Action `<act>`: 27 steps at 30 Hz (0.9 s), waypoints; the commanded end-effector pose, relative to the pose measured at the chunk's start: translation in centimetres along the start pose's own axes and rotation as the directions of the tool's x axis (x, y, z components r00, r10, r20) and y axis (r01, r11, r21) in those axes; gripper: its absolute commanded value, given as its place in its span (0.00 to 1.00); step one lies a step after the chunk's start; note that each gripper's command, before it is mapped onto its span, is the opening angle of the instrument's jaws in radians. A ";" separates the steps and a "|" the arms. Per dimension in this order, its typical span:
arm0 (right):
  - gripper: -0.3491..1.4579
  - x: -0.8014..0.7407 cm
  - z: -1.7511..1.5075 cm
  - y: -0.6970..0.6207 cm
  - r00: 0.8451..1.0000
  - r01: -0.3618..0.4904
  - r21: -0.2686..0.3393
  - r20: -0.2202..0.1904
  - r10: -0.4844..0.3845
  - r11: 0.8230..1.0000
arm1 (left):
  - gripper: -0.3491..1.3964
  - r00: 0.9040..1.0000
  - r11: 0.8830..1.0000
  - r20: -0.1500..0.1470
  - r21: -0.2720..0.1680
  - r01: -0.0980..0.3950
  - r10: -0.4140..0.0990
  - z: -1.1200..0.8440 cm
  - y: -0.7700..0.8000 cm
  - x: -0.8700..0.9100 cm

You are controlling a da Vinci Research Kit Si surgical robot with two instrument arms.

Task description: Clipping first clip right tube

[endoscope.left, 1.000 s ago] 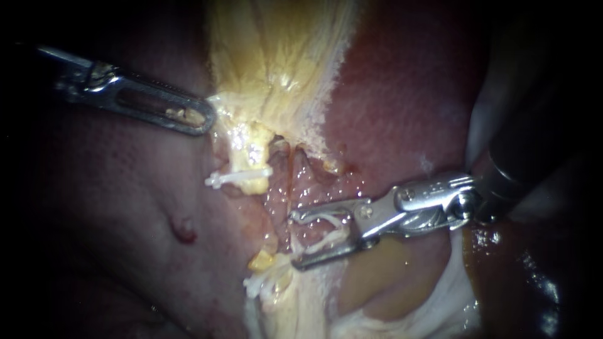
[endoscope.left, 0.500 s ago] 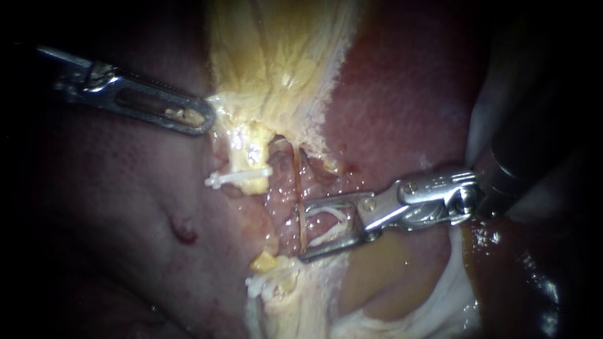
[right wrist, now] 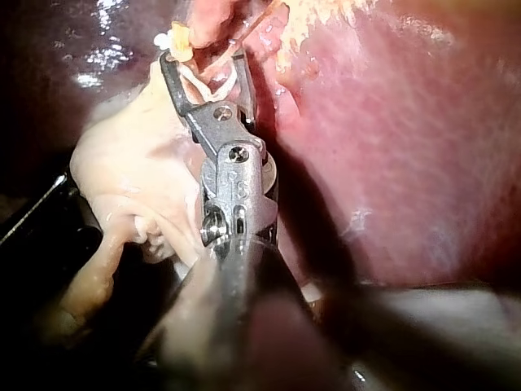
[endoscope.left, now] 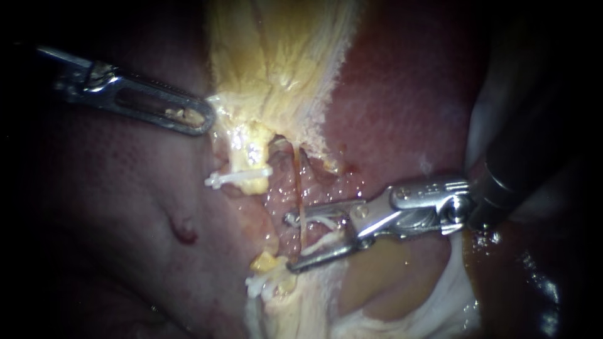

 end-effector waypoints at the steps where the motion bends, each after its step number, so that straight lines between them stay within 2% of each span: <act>1: 0.46 0.01 0.02 -0.01 1.000 -0.004 0.008 -0.011 0.004 1.000 | 0.00 1.000 1.000 0.000 0.000 0.000 0.000 0.00 0.00 0.00; 9: 0.45 0.08 0.11 -0.03 0.993 -0.078 0.080 -0.088 0.085 0.994 | 0.00 1.000 1.000 0.000 0.000 0.000 0.000 0.00 0.00 0.00; 15: 0.46 0.08 0.12 -0.03 0.990 -0.095 0.089 -0.092 0.103 0.992 | 0.00 1.000 1.000 0.000 0.000 0.000 0.000 0.00 0.00 0.00; 21: 0.46 0.10 0.10 -0.05 0.986 -0.112 0.102 -0.115 0.123 0.989 | 0.00 1.000 1.000 0.000 0.000 0.000 0.000 0.00 0.00 0.00; 27: 0.46 0.18 0.09 -0.16 0.980 -0.122 0.121 -0.143 0.139 0.985 | 0.00 1.000 1.000 0.000 0.000 0.000 0.000 0.00 0.00 0.00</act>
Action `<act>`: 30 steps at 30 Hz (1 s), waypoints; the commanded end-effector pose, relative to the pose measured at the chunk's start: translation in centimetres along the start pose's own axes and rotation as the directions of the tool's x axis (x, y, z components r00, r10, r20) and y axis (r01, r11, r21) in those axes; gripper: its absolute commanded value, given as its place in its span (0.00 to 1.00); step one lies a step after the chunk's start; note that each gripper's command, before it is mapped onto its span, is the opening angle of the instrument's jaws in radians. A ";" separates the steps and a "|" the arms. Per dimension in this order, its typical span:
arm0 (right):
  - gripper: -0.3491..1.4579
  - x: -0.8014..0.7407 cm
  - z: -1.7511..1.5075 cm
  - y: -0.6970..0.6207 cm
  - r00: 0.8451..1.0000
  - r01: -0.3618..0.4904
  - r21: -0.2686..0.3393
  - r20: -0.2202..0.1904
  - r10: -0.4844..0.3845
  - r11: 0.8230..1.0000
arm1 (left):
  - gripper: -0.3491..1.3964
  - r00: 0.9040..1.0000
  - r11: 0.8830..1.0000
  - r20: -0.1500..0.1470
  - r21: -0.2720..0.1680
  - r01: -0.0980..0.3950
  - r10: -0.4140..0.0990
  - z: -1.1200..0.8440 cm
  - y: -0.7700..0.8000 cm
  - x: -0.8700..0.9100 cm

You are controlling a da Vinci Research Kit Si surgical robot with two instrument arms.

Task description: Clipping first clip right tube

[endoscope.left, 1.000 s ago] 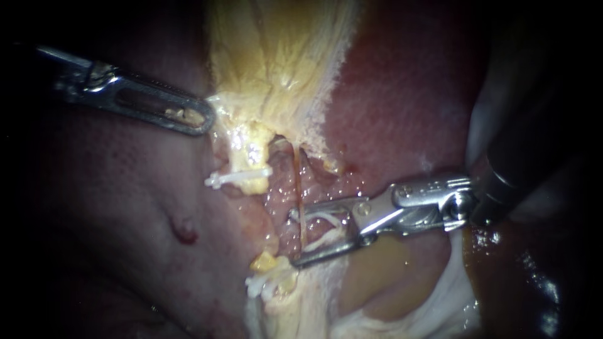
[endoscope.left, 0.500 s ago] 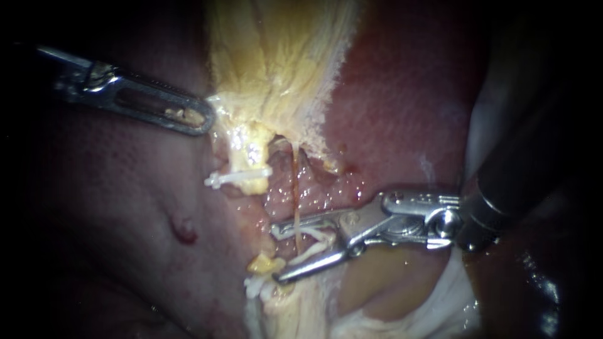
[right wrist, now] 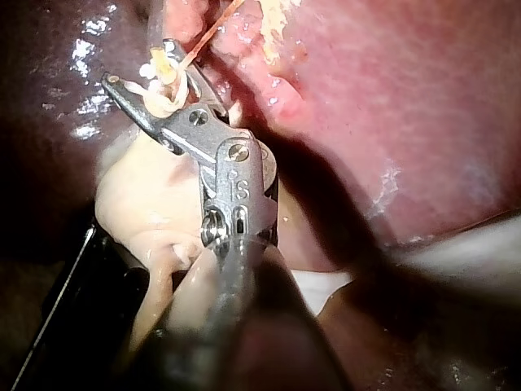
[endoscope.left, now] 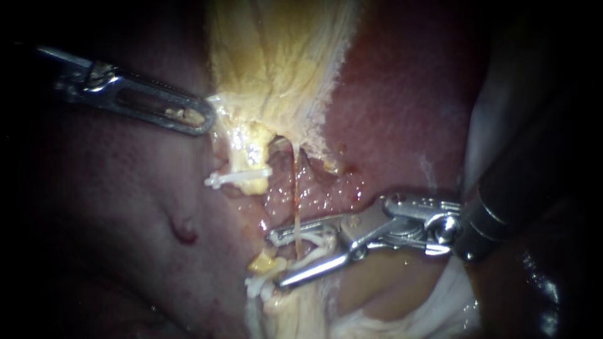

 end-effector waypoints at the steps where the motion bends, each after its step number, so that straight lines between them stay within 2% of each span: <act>1: 0.46 0.01 0.00 -0.03 1.000 -0.005 0.004 -0.006 0.005 1.000 | 0.00 1.000 1.000 0.000 0.000 0.000 0.000 0.00 0.00 0.00; 7: 0.46 0.10 0.06 -0.19 1.000 -0.018 0.018 -0.024 0.018 1.000 | 0.00 1.000 1.000 0.000 0.000 0.000 0.000 0.00 0.00 0.00; 17: 0.46 0.22 0.08 -0.32 0.999 -0.022 0.034 -0.040 0.023 0.999 | 0.00 1.000 1.000 0.000 0.000 0.000 0.000 0.00 0.00 0.00; 25: 0.44 0.21 0.06 -0.30 0.999 -0.027 0.035 -0.040 0.029 0.999 | 0.00 1.000 1.000 0.000 0.000 0.000 0.000 0.00 0.00 0.00; 30: 0.40 0.18 -0.01 -0.22 0.998 -0.051 0.036 -0.039 0.052 0.998 | 0.00 1.000 1.000 0.000 0.000 0.000 0.000 0.00 0.00 0.00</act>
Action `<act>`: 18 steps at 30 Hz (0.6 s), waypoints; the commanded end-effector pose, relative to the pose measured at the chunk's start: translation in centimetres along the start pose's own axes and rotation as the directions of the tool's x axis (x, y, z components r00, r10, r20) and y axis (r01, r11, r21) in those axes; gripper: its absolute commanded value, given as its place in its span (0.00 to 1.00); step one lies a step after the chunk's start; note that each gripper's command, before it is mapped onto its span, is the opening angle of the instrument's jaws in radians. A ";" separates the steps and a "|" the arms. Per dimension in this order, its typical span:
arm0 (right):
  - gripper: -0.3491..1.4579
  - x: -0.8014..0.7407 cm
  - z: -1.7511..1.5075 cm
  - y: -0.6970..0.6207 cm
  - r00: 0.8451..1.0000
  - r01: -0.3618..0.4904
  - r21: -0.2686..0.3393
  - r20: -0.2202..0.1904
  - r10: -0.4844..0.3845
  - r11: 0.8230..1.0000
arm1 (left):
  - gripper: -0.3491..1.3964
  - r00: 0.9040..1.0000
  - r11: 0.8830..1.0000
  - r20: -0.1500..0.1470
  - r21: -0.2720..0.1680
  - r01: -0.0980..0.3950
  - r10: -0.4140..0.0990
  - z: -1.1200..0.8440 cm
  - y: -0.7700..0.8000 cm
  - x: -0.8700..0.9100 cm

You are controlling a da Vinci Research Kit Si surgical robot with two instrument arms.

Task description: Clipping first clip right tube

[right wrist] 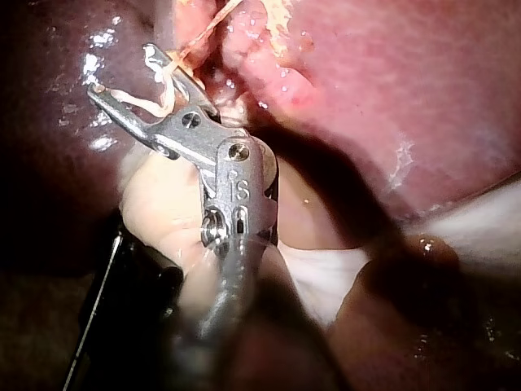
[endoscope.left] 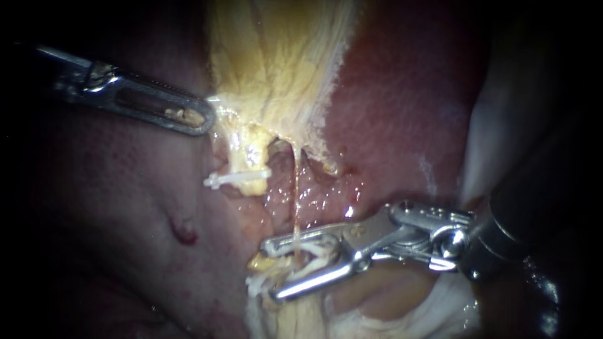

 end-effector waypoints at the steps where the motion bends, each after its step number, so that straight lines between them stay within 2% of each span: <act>1: 0.40 -0.01 -0.01 0.02 1.000 0.001 0.000 0.001 -0.001 1.000 | 0.00 1.000 1.000 0.000 0.000 0.000 0.000 0.00 0.00 0.00; 6: 0.28 -0.03 -0.06 0.05 1.000 0.001 0.002 0.002 -0.001 1.000 | 0.00 1.000 1.000 0.000 0.000 0.000 0.000 0.00 0.00 0.00; 13: 0.00 -0.03 -0.07 0.05 1.000 -0.023 0.002 0.003 0.023 1.000 | 0.00 1.000 1.000 0.000 0.000 0.000 0.000 0.00 0.00 0.00; 18: 0.00 -0.02 -0.07 0.05 0.999 -0.035 0.002 0.002 0.035 0.999 | 0.00 1.000 1.000 0.000 0.000 0.000 0.000 0.00 0.00 0.00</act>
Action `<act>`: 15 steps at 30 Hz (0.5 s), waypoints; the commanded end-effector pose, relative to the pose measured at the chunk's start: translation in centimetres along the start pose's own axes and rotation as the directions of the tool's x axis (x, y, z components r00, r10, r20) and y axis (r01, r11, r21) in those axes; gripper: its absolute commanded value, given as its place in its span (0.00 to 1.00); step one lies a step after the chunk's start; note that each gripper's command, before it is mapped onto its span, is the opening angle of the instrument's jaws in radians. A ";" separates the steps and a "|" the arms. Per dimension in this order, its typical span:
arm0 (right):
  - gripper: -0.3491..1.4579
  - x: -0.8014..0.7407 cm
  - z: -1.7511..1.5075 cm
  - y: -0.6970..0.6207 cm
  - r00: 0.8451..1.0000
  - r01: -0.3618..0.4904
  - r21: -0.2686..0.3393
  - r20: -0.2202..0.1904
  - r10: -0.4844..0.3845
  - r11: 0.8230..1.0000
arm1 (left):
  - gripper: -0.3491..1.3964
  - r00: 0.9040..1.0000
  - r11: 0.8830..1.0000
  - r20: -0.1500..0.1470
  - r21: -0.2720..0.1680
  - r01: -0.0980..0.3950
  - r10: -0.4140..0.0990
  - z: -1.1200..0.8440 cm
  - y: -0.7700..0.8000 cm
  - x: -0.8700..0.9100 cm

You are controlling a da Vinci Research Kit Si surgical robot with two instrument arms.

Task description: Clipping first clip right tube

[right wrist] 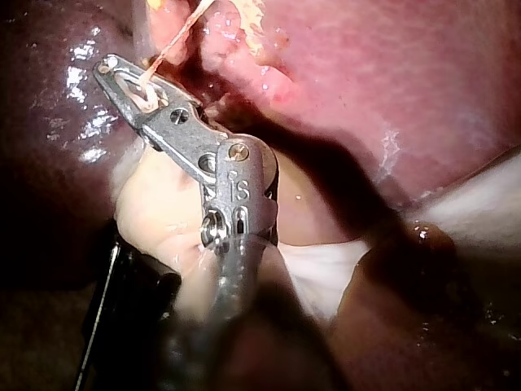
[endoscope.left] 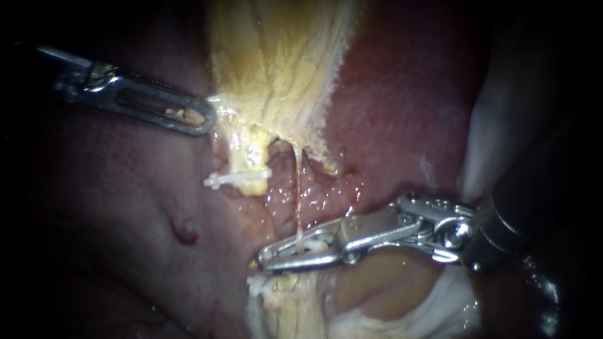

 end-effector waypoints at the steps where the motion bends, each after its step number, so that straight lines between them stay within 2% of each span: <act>1: 0.00 0.01 -0.01 0.00 1.000 -0.006 0.001 0.001 0.006 1.000 | 0.00 1.000 1.000 0.000 0.000 0.000 0.000 0.00 0.00 0.00; 6: 0.00 0.01 -0.01 -0.03 1.000 -0.018 -0.006 0.017 0.018 1.000 | 0.00 1.000 1.000 0.000 0.000 0.000 0.000 0.00 0.00 0.00; 15: 0.00 0.01 -0.01 -0.02 1.000 -0.018 -0.006 0.017 0.018 1.000 | 0.00 1.000 1.000 0.000 0.000 0.000 0.000 0.00 0.00 0.00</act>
